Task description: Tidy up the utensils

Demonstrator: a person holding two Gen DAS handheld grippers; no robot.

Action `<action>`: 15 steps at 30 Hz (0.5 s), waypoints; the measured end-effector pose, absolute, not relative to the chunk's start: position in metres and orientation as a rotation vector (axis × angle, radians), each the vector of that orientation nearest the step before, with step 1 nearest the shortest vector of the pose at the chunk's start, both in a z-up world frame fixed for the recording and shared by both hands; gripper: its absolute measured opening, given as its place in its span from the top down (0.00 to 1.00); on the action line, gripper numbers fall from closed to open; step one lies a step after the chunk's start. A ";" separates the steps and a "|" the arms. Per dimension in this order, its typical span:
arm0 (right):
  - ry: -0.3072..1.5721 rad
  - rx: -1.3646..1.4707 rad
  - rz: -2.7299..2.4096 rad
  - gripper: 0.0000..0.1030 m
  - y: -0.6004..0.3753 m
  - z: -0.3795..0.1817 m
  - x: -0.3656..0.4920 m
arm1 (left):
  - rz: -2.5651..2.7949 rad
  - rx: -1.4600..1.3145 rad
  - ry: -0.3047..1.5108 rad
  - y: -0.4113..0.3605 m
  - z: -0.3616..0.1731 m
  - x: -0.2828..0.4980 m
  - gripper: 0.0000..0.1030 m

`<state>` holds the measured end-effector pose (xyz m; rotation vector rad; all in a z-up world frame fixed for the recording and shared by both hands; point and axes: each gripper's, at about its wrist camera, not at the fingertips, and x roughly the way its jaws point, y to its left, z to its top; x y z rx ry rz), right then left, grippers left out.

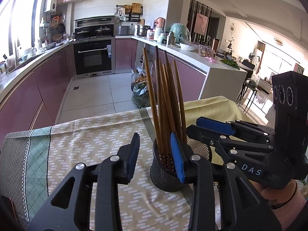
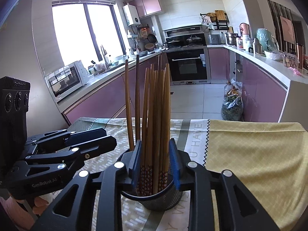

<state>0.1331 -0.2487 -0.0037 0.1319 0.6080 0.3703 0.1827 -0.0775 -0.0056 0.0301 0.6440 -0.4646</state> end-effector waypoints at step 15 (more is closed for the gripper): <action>0.494 0.068 0.317 0.12 -0.243 -0.002 0.083 | -0.277 0.027 0.414 -0.017 -0.005 0.109 0.06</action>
